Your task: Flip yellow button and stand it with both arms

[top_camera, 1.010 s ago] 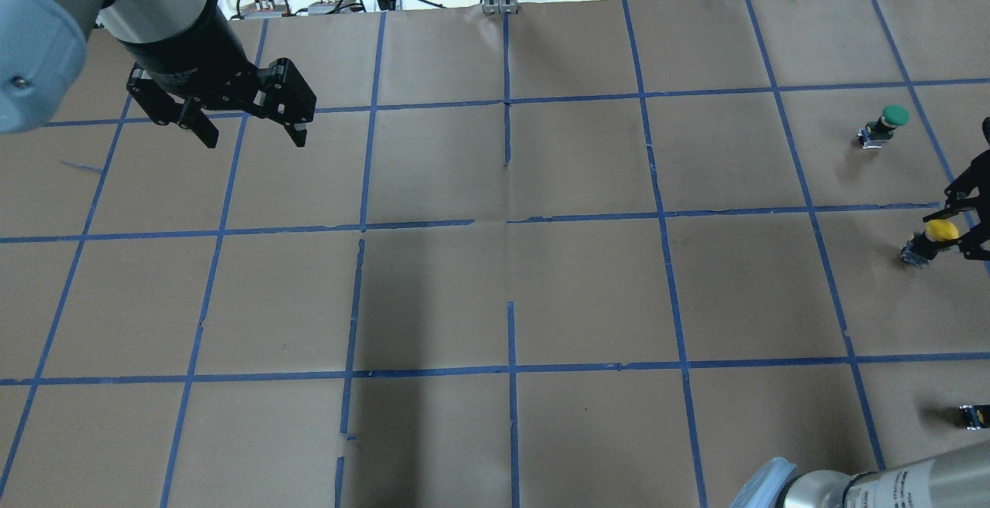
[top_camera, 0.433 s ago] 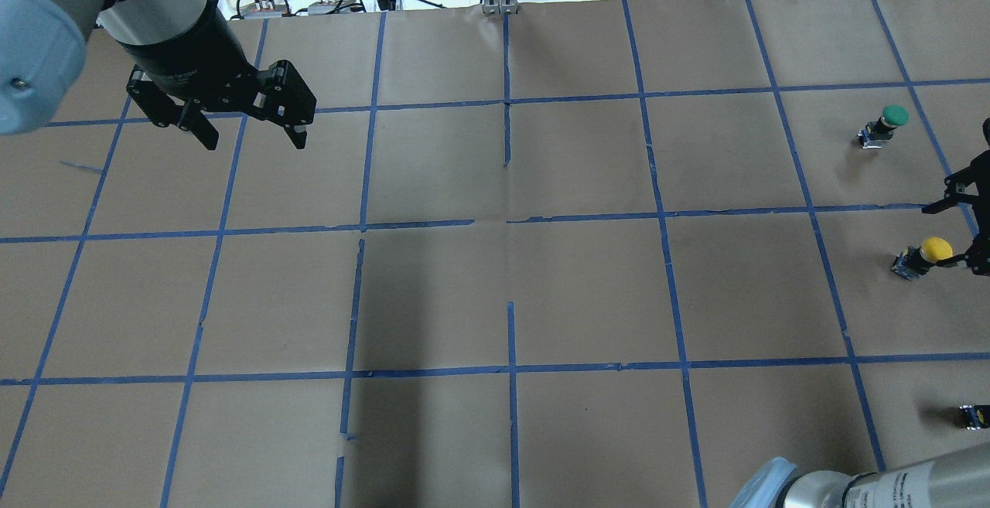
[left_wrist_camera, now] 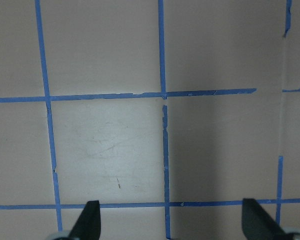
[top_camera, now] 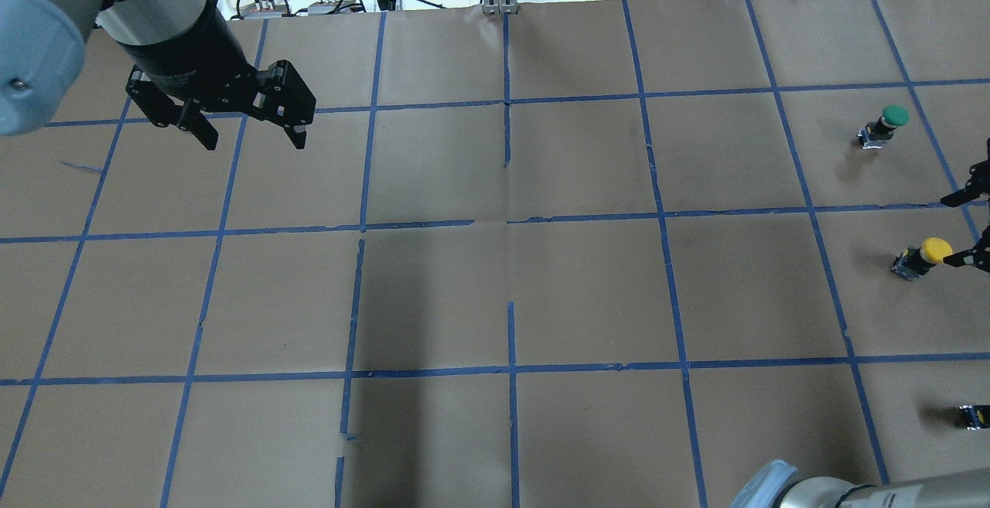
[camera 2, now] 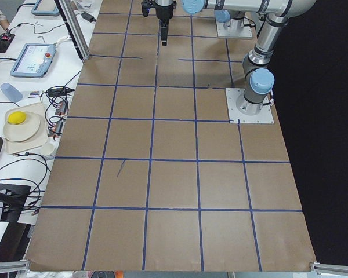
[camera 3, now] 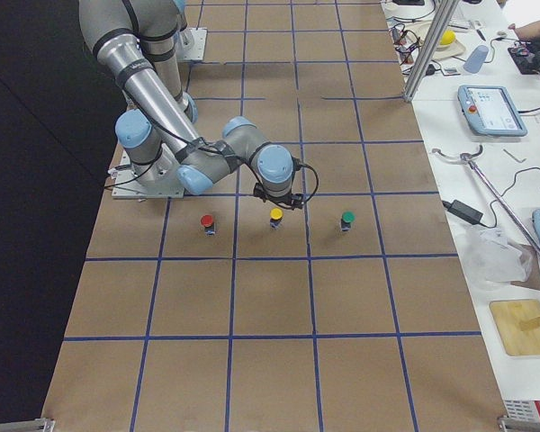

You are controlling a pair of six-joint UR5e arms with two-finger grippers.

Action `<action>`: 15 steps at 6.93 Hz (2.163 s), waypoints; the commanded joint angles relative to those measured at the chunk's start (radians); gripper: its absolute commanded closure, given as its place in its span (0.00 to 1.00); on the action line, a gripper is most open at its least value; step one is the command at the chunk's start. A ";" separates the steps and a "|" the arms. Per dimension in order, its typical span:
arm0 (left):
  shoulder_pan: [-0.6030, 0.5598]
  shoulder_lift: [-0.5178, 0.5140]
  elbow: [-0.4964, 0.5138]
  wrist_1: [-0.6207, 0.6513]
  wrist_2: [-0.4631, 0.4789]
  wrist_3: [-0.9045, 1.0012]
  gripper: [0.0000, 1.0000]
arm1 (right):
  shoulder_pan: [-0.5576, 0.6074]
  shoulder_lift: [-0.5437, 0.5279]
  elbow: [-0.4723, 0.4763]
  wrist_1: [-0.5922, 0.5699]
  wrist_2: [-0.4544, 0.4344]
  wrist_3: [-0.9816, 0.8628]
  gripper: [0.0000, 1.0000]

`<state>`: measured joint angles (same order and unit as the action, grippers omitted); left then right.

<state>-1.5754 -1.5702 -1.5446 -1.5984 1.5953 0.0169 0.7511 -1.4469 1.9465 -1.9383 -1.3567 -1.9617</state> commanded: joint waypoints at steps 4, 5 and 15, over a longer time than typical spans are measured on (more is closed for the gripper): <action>0.003 0.009 0.005 -0.003 -0.012 0.000 0.00 | 0.266 -0.157 -0.175 0.341 -0.087 0.892 0.00; 0.005 0.010 0.005 -0.003 -0.011 0.000 0.00 | 0.366 -0.164 -0.255 0.433 -0.110 1.142 0.00; 0.023 0.010 0.003 -0.003 -0.014 0.000 0.00 | 0.800 -0.254 -0.282 0.503 -0.167 2.204 0.00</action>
<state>-1.5523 -1.5601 -1.5413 -1.6015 1.5816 0.0169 1.5497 -1.7007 1.6673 -1.4294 -1.5207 0.2369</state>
